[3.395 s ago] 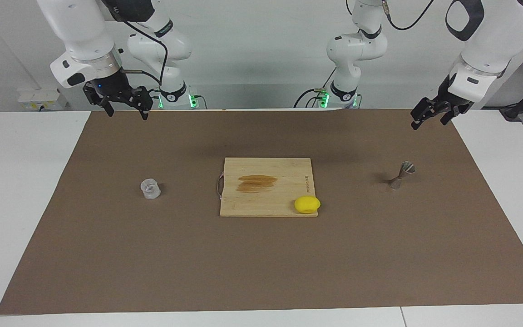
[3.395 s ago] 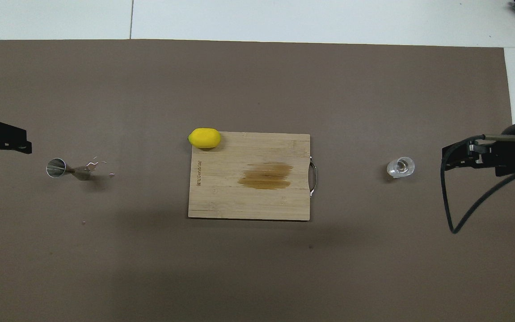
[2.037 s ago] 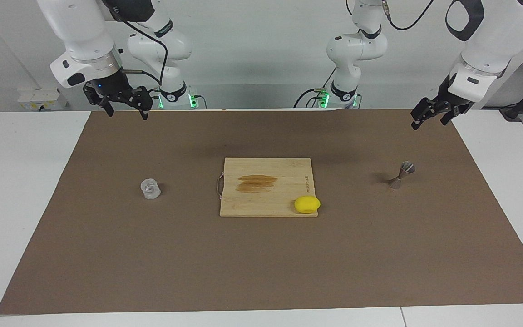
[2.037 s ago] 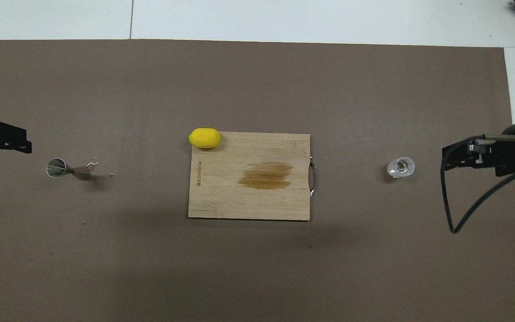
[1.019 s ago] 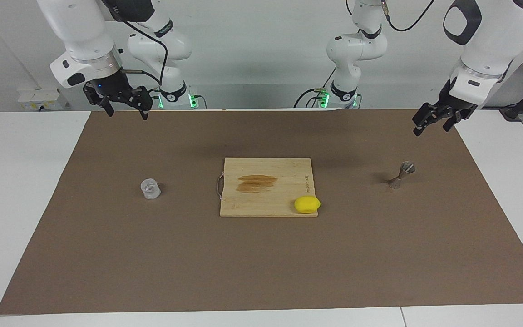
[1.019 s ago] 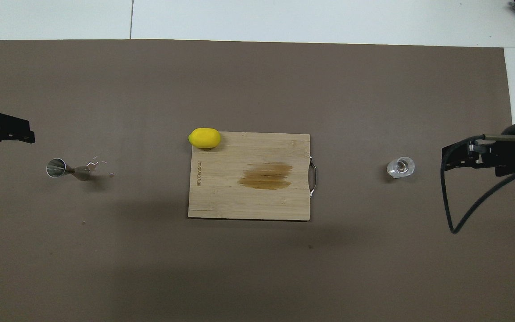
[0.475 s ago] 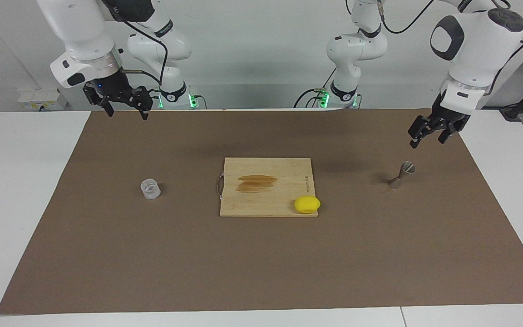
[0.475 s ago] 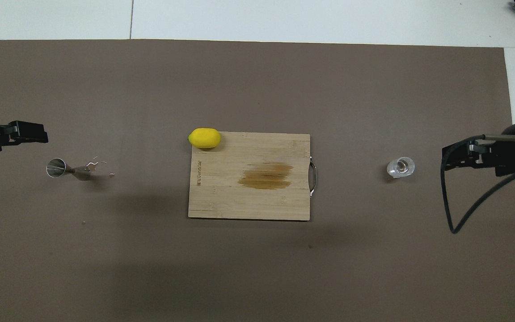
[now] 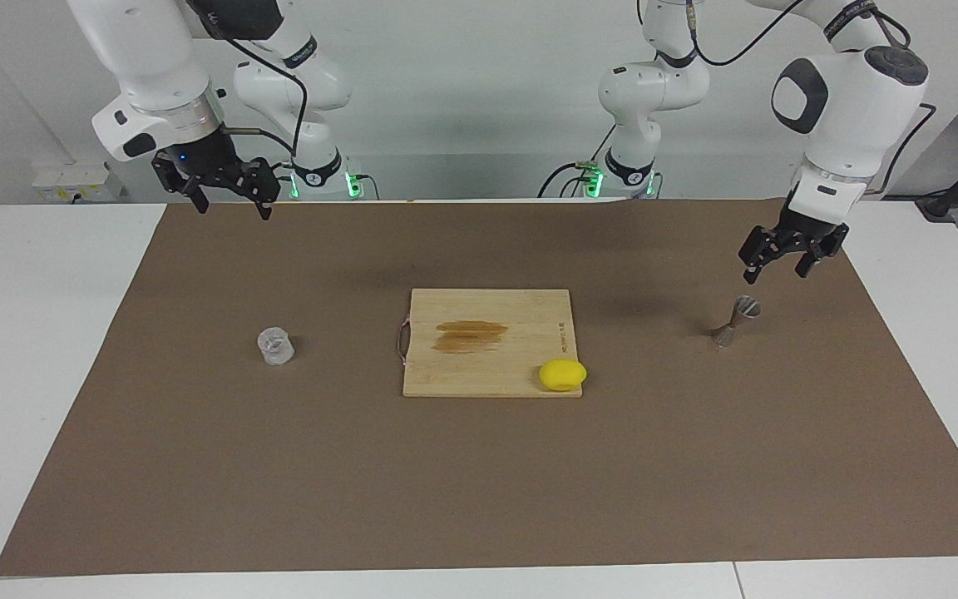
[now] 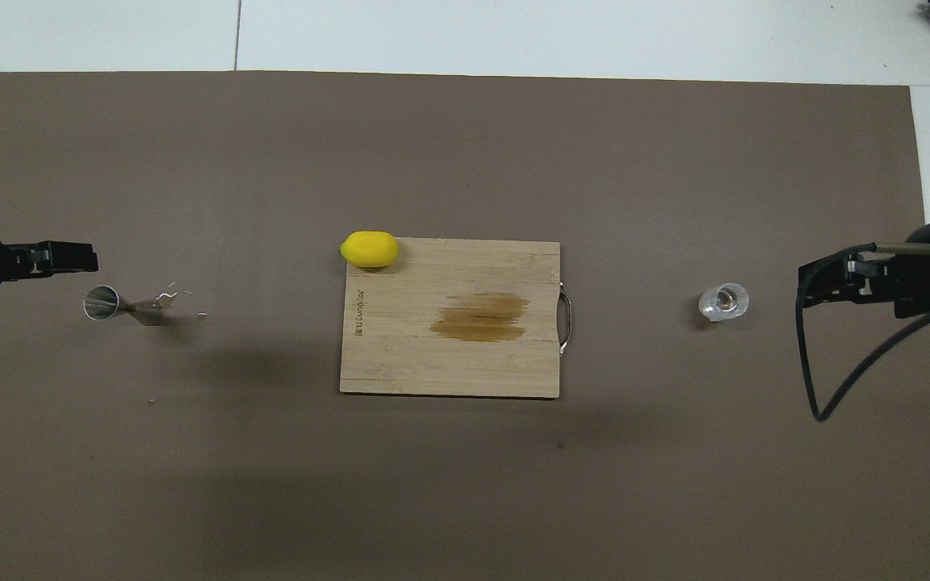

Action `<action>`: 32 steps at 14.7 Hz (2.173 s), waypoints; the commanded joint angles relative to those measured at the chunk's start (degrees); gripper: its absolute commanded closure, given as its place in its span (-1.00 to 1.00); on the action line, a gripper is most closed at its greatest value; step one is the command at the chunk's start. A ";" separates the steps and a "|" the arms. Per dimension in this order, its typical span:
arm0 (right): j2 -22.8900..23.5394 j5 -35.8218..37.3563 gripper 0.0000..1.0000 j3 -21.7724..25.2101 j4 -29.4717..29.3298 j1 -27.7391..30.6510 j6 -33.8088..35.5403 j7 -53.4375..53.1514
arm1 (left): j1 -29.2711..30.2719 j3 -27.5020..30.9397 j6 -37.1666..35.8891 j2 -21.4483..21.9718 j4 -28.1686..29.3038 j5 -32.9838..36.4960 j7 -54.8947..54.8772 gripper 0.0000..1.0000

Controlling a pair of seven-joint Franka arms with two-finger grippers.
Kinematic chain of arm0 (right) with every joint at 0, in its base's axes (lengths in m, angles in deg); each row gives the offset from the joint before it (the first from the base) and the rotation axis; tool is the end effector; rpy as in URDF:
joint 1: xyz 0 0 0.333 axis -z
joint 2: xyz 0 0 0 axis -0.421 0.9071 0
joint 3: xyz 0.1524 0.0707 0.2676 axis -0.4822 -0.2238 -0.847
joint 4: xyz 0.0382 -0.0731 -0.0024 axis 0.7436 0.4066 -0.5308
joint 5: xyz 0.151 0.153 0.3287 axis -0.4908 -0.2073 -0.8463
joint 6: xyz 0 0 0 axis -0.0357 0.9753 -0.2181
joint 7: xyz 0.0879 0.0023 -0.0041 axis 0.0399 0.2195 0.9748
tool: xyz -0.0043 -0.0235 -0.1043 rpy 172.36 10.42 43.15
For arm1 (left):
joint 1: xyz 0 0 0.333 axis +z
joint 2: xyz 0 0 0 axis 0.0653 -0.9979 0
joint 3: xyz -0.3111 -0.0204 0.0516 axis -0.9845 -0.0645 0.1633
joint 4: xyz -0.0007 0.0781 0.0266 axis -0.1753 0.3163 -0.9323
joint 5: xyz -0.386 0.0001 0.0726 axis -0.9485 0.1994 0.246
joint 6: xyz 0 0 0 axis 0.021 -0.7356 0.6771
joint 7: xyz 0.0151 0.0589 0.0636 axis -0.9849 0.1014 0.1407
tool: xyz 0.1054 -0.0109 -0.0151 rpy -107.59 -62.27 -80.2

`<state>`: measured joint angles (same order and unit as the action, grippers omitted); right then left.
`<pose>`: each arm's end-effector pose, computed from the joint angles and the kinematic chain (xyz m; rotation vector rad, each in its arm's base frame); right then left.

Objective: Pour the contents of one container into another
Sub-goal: 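Move the left gripper toward the small metal cup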

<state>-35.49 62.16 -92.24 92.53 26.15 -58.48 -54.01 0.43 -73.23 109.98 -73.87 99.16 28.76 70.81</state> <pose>0.5259 0.0375 0.6205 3.0939 -0.2121 -0.1184 0.5403 0.0156 0.5230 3.1175 0.0901 0.2737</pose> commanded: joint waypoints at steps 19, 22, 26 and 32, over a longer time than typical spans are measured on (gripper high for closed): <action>-1.20 -0.43 -0.99 -0.36 1.14 0.94 -0.62 0.88 | -1.36 -0.49 -8.10 -3.65 -3.74 3.08 -0.78 -1.00; -1.20 -0.43 -0.99 -0.36 1.14 0.94 -0.62 0.79 | -1.19 -0.58 -10.04 -3.74 -4.63 2.65 -5.32 -1.00; -1.20 -0.43 -0.99 -0.36 1.14 0.94 -0.62 0.88 | 1.17 -0.31 -10.92 -3.92 -4.81 -4.09 -16.30 -1.00; -1.20 -0.43 -0.99 -0.36 1.14 0.94 -0.62 0.88 | 6.01 -0.14 -10.66 -3.92 -4.89 -9.22 -46.02 -1.00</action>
<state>-35.49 62.16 -92.24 92.53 26.15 -58.48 -54.01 4.89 -73.18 100.01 -77.34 95.32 20.83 31.60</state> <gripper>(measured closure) 0.004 0.000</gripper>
